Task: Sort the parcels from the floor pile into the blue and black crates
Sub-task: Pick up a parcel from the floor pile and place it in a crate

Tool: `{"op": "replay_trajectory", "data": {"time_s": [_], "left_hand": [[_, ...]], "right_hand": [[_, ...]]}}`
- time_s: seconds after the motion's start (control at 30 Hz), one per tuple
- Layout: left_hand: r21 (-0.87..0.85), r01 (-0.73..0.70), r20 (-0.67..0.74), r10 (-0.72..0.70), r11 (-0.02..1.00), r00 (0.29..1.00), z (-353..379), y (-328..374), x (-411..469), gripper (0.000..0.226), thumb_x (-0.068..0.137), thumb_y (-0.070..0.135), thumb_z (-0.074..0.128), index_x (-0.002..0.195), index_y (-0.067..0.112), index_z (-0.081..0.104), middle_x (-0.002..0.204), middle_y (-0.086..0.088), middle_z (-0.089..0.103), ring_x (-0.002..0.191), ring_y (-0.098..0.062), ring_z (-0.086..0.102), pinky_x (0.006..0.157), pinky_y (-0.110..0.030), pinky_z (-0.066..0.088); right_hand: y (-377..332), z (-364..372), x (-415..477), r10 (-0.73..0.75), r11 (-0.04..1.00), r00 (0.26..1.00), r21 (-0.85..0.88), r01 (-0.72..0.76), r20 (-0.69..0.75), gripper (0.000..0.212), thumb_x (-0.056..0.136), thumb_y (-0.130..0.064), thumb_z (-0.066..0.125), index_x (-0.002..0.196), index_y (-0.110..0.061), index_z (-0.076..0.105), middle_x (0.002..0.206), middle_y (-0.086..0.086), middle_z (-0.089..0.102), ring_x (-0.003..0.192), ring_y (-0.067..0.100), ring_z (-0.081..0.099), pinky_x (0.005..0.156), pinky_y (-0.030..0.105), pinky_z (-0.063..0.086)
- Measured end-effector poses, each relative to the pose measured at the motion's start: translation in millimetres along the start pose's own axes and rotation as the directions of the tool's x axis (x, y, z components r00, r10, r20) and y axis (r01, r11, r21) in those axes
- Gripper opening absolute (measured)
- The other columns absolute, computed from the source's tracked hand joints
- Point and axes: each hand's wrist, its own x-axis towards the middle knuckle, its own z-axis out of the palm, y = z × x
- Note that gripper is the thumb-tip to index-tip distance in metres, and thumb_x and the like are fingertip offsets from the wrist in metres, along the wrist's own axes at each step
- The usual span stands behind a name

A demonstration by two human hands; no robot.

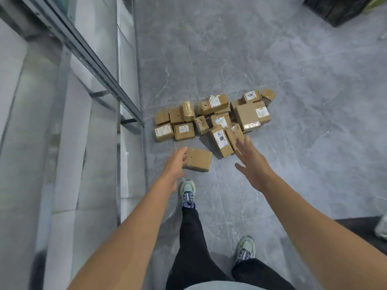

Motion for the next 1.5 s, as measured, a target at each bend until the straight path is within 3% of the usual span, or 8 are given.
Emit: {"op": "replay_trajectory", "data": {"time_s": [0.13, 0.27, 0.73, 0.9, 1.0, 1.2, 1.4, 1.5], "left_hand": [[0.073, 0.066, 0.062, -0.07, 0.995, 0.996, -31.8, 5.5, 80.9, 0.032, 0.11, 0.041, 0.037, 0.131, 0.024, 0.054, 0.136, 0.001, 0.057, 0.13, -0.019, 0.048, 0.103, -0.042, 0.038], [0.154, 0.138, 0.065, -0.149, 0.978, 0.987, -57.9, 1.3, 149.1, 0.052, 0.109, 0.044, 0.038, 0.156, 0.02, 0.036, 0.156, -0.008, 0.044, 0.144, -0.024, 0.04, 0.112, -0.047, 0.034], [0.291, 0.286, 0.031, -0.308, 0.913, 0.951, -21.1, -91.2, 392.6, 0.047, 0.107, 0.048, 0.04, 0.147, 0.024, 0.05, 0.148, -0.001, 0.051, 0.137, -0.017, 0.045, 0.102, -0.035, 0.035], [0.322, 0.355, -0.02, -0.369, 0.877, 0.929, 3.5, -149.6, 482.3, 0.021, 0.108, 0.045, 0.038, 0.102, 0.034, 0.054, 0.097, 0.018, 0.049, 0.095, -0.002, 0.049, 0.084, -0.029, 0.036], [0.354, 0.339, -0.002, -0.361, 0.872, 0.932, 10.3, -181.7, 532.0, 0.048, 0.107, 0.05, 0.037, 0.146, 0.023, 0.047, 0.123, 0.009, 0.045, 0.114, -0.009, 0.043, 0.092, -0.031, 0.031], [0.321, 0.355, -0.036, -0.363, 0.878, 0.931, 22.1, -227.3, 609.9, 0.074, 0.1, 0.067, 0.037, 0.162, 0.029, 0.027, 0.169, 0.005, 0.022, 0.153, -0.017, 0.024, 0.117, -0.04, 0.024], [0.228, 0.337, 0.031, -0.353, 0.913, 0.935, 30.1, -244.1, 631.0, 0.063, 0.099, 0.07, 0.036, 0.15, 0.036, 0.048, 0.147, 0.006, 0.056, 0.123, -0.011, 0.056, 0.11, -0.033, 0.039], [0.193, 0.331, 0.053, -0.347, 0.923, 0.936, 29.7, -242.4, 627.8, 0.056, 0.102, 0.069, 0.032, 0.14, 0.037, 0.058, 0.121, 0.012, 0.068, 0.106, -0.007, 0.066, 0.089, -0.033, 0.054]], "right_hand": [[10.0, 26.6, 67.4, 0.11, 0.993, 0.989, 0.052, -0.105, -0.095, 0.084, 0.091, -0.084, 0.034, 0.163, -0.042, 0.025, 0.17, -0.014, 0.027, 0.156, 0.014, 0.025, 0.126, 0.053, 0.023], [30.8, 39.3, 120.6, 0.243, 0.969, 0.955, 0.085, -0.232, -0.169, 0.084, 0.096, -0.077, 0.03, 0.167, -0.033, 0.019, 0.173, -0.01, 0.019, 0.158, 0.018, 0.022, 0.127, 0.053, 0.022], [201.2, 9.7, 356.3, 0.486, 0.874, 0.854, 0.105, -0.474, -0.189, 0.077, 0.105, -0.069, 0.023, 0.168, -0.024, 0.015, 0.174, -0.008, 0.014, 0.159, 0.018, 0.02, 0.127, 0.052, 0.019], [269.2, 3.1, 438.8, 0.532, 0.847, 0.822, 0.125, -0.517, -0.204, 0.079, 0.103, -0.071, 0.028, 0.167, -0.026, 0.018, 0.174, -0.007, 0.017, 0.159, 0.018, 0.021, 0.128, 0.051, 0.02], [303.2, 1.1, 479.0, 0.561, 0.828, 0.801, 0.145, -0.542, -0.209, 0.079, 0.102, -0.073, 0.029, 0.166, -0.028, 0.019, 0.174, -0.006, 0.017, 0.159, 0.022, 0.019, 0.129, 0.051, 0.018], [363.3, -9.9, 536.6, 0.576, 0.817, 0.786, 0.183, -0.547, -0.224, 0.083, 0.101, -0.076, 0.028, 0.167, -0.027, 0.014, 0.174, -0.004, 0.014, 0.16, 0.021, 0.014, 0.13, 0.05, 0.011], [387.4, -10.1, 563.3, 0.54, 0.837, 0.816, 0.233, -0.494, -0.206, 0.086, 0.1, -0.076, 0.033, 0.165, -0.021, 0.027, 0.17, 0.002, 0.029, 0.154, 0.023, 0.032, 0.128, 0.05, 0.023], [384.3, -9.6, 559.6, 0.539, 0.838, 0.815, 0.235, -0.492, -0.214, 0.092, 0.092, -0.083, 0.037, 0.163, -0.024, 0.034, 0.167, 0.003, 0.036, 0.151, 0.024, 0.036, 0.126, 0.052, 0.027]]}}
